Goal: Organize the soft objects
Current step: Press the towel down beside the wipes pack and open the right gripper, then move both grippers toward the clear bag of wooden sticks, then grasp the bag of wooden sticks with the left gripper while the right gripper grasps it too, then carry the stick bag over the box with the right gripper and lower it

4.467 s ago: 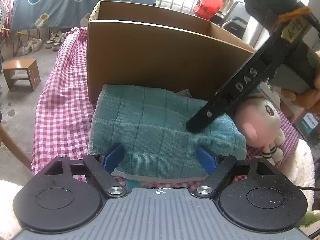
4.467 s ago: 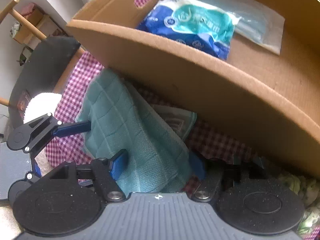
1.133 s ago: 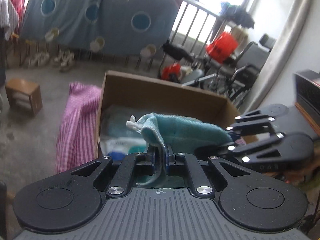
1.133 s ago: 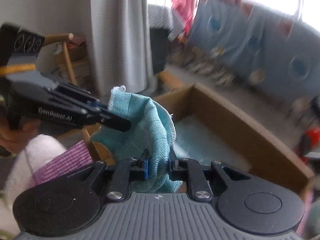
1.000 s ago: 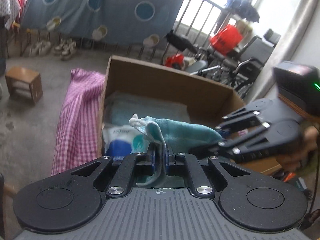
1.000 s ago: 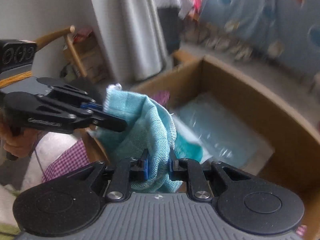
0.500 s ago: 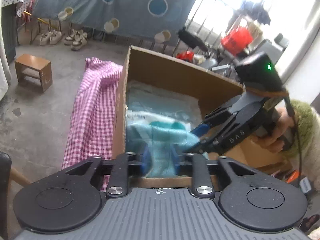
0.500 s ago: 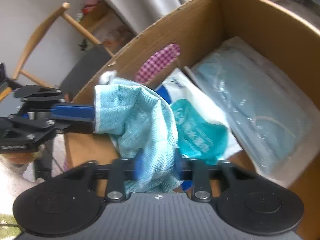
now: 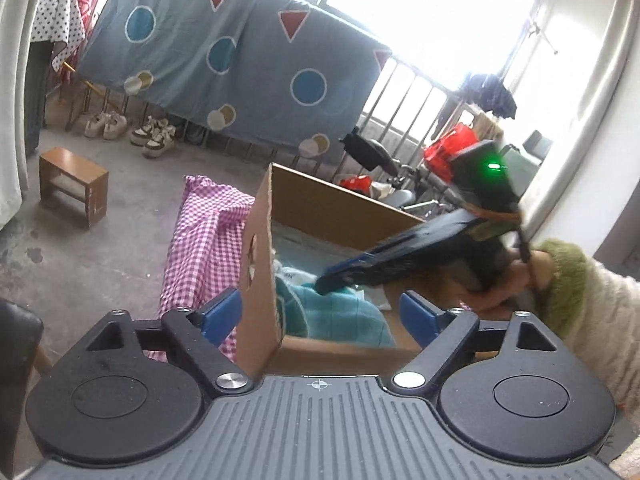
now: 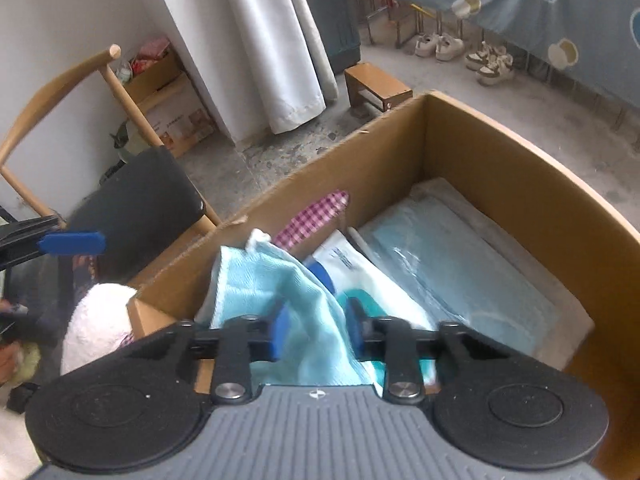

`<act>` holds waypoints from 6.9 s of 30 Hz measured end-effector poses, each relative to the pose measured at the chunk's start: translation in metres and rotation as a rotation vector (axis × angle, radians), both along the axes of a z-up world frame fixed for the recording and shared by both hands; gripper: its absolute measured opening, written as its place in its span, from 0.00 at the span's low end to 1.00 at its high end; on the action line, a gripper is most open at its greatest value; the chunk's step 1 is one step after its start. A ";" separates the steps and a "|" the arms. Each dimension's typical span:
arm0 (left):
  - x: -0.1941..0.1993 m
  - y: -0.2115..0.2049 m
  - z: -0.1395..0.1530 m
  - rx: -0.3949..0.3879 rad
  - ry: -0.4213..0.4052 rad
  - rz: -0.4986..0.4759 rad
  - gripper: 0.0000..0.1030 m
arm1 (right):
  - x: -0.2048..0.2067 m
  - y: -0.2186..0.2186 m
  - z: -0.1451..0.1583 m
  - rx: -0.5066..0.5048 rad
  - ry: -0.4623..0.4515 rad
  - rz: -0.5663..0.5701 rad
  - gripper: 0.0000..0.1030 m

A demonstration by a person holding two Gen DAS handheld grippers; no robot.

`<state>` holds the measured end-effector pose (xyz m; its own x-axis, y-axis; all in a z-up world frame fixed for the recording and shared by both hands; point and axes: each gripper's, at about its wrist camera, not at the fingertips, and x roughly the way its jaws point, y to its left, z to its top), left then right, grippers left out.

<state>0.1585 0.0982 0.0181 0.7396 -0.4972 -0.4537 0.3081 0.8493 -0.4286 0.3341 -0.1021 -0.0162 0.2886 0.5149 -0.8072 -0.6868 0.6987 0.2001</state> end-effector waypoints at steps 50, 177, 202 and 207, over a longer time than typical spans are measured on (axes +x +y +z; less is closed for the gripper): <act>-0.010 0.043 -0.043 -0.072 0.107 0.067 0.98 | 0.012 0.009 -0.021 0.039 0.321 -0.026 0.28; 0.010 -0.087 0.065 -0.069 -0.104 -0.172 0.73 | -0.182 -0.080 0.072 0.431 -0.390 -0.545 0.26; 0.156 -0.176 -0.066 0.045 0.517 -0.193 0.79 | -0.005 -0.148 -0.037 -0.019 0.103 -0.567 0.25; 0.151 -0.161 -0.051 0.018 0.457 -0.168 0.84 | 0.007 -0.151 -0.060 -0.061 0.186 -0.580 0.25</act>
